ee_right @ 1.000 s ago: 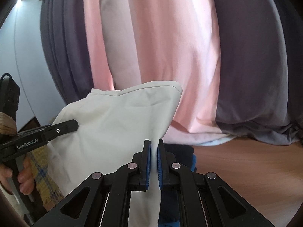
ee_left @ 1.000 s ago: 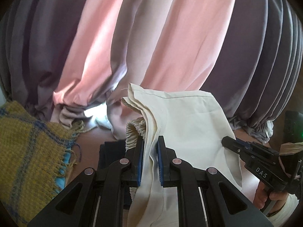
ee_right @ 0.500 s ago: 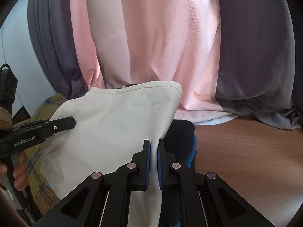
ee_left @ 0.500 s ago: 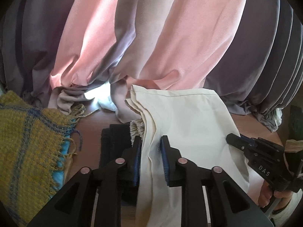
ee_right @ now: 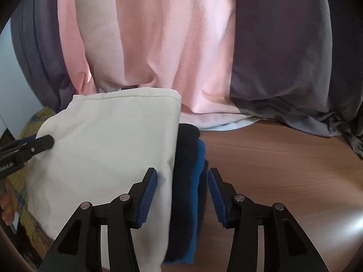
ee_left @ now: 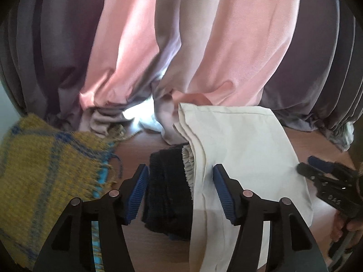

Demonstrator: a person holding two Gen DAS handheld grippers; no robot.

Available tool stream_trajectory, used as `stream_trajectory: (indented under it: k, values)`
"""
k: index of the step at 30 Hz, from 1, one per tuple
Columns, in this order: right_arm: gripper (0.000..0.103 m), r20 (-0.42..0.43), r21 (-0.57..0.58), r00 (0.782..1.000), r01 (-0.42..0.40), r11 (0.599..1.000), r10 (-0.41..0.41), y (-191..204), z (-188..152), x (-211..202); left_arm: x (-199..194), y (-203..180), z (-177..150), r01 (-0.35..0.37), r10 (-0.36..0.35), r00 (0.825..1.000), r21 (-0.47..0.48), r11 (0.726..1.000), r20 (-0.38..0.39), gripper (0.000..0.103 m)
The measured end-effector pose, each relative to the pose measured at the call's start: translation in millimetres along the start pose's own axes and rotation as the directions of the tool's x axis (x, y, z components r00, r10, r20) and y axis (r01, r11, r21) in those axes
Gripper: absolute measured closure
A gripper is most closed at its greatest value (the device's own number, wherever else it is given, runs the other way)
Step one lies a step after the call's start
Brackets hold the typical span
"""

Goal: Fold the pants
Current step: 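Lift the folded shorts with both grippers and carry them onto the dark clothes stack, then lower the shorts onto the stack and open both grippers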

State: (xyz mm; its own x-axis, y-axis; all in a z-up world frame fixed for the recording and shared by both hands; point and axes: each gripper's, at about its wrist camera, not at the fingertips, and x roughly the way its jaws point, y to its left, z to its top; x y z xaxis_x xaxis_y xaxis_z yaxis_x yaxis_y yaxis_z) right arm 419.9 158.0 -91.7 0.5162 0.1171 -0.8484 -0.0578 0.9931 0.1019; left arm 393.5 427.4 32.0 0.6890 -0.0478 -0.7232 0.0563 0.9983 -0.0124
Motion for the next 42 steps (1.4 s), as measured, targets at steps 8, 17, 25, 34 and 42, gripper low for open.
stream_trajectory:
  k: [8, 17, 25, 34, 42]
  values:
    - [0.057, 0.049, -0.008, 0.996, -0.069, 0.998, 0.07, -0.1, -14.0, -46.6, -36.2, -30.9, 3.3, -0.035, 0.027, 0.996, 0.097, 0.995, 0.083, 0.045]
    - [0.057, -0.101, -0.003, 0.993, -0.059, 0.998, 0.058, 8.2, -47.2, -34.6, 12.3, -22.3, -10.4, -0.119, 0.119, 0.993, 0.017, 0.993, -0.02, 0.044]
    - [0.057, -0.146, 0.024, 0.989, -0.029, 0.999, 0.032, 1.7, -60.6, -32.5, -3.4, -29.7, -14.1, -0.136, 0.135, 0.99, 0.024, 0.99, 0.038, 0.043]
    - [0.043, 0.046, 0.009, 0.998, -0.039, 0.999, 0.039, -12.6, -55.3, -93.4, -95.7, -67.5, -48.4, -0.142, 0.135, 0.974, 0.027, 0.989, 0.183, 0.031]
    - [0.031, 0.197, -0.033, 0.98, -0.011, 0.999, 0.017, -28.1, -60.0, -161.4, -148.6, -117.5, -82.7, -0.139, 0.123, 0.963, 0.052, 0.989, 0.24, 0.025]
